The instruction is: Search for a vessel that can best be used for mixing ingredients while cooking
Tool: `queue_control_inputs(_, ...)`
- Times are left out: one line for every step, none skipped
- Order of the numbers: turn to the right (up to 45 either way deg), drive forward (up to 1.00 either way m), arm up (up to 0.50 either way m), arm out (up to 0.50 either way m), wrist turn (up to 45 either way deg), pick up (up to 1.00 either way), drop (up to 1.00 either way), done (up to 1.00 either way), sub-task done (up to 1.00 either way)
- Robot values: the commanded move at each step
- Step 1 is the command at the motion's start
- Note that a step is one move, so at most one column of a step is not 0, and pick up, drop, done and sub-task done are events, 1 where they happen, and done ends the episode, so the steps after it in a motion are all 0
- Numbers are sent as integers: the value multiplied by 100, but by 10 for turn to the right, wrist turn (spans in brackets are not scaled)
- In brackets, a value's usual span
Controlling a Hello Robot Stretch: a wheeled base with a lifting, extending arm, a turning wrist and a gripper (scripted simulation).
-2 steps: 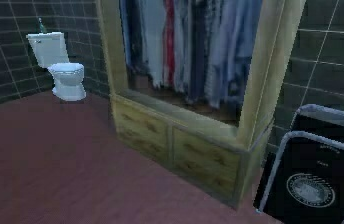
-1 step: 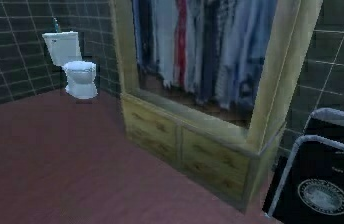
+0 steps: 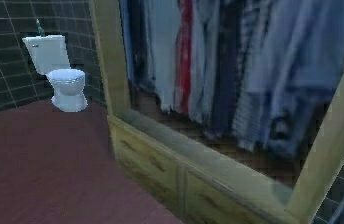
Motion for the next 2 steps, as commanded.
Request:
queue_control_inputs(-450,0,0,0,0,0,0,0,0)
queue_control_inputs(-60,0,0,0,0,0,0,0,0)
